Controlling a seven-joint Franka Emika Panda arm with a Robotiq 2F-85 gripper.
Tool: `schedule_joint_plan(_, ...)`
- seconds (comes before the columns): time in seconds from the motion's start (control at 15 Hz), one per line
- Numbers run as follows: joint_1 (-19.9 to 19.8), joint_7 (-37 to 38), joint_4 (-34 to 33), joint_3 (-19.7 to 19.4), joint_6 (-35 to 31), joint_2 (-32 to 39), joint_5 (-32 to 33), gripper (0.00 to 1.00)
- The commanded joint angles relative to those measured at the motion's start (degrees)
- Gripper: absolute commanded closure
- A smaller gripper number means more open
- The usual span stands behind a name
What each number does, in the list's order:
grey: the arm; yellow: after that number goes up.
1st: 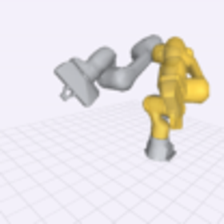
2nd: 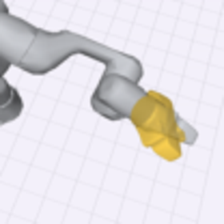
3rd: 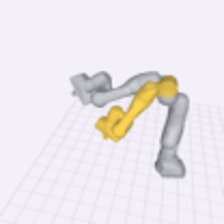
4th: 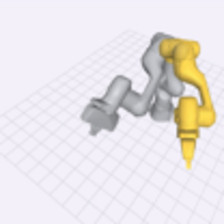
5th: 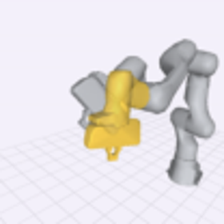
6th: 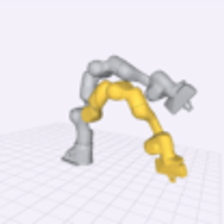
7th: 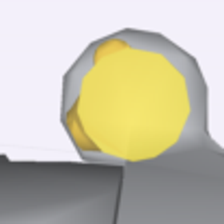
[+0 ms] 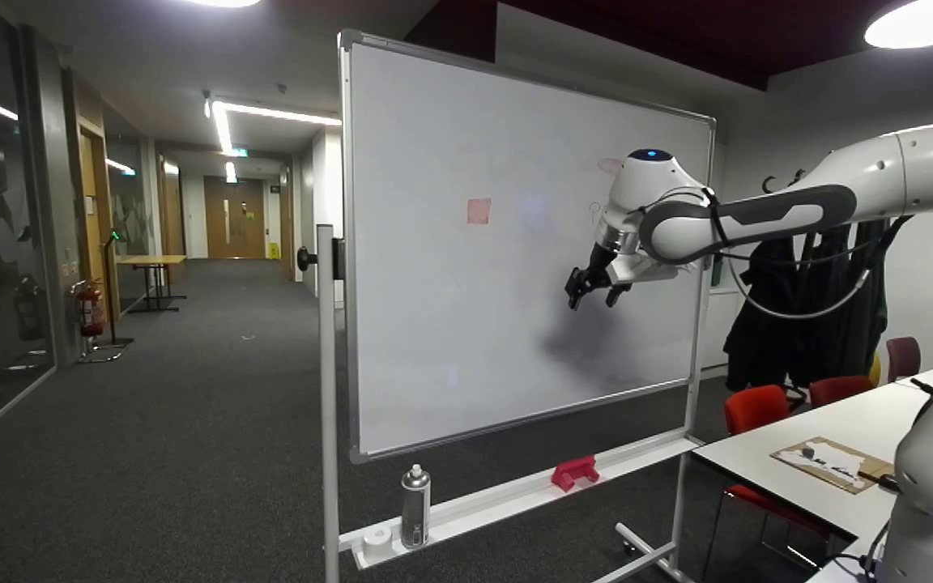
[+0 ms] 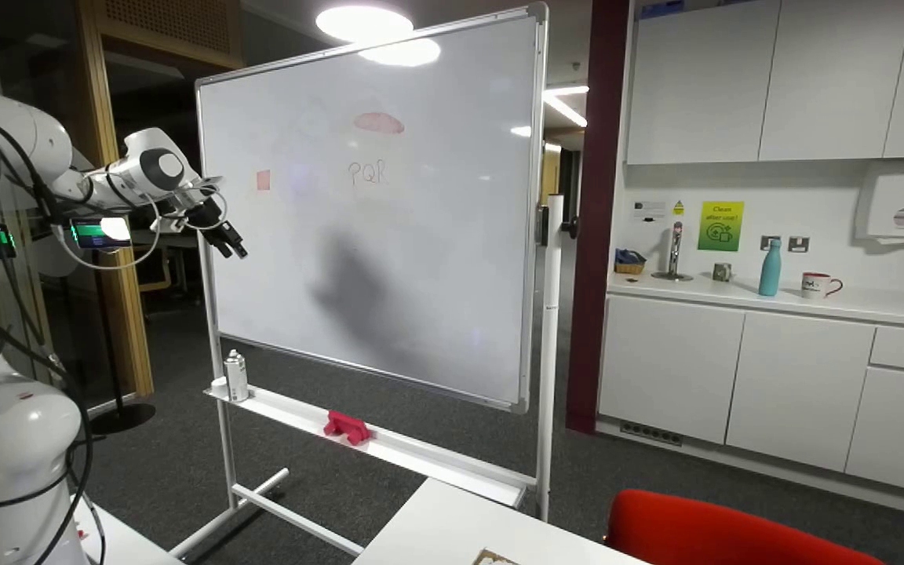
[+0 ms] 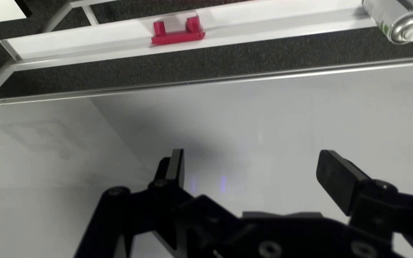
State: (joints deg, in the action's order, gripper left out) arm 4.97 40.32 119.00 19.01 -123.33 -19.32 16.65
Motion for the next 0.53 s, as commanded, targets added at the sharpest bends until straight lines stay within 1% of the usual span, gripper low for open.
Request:
schedule_joint_plan(0.0, 1.9, -6.8, 0.6, -1.9, 5.0, -1.9, -3.8, 0.0)
schedule_joint_plan(0.27, 2.5, -11.5, 0.1, -2.5, 10.1, -2.1, -7.5, 0.0)
schedule_joint_plan(0.4, 2.4, -11.3, 0.0, -2.4, 10.9, -2.3, -8.4, 0.0)
schedule_joint_plan(0.47, 2.0, -10.3, 0.2, -2.2, 10.3, -2.5, -8.2, 0.0)
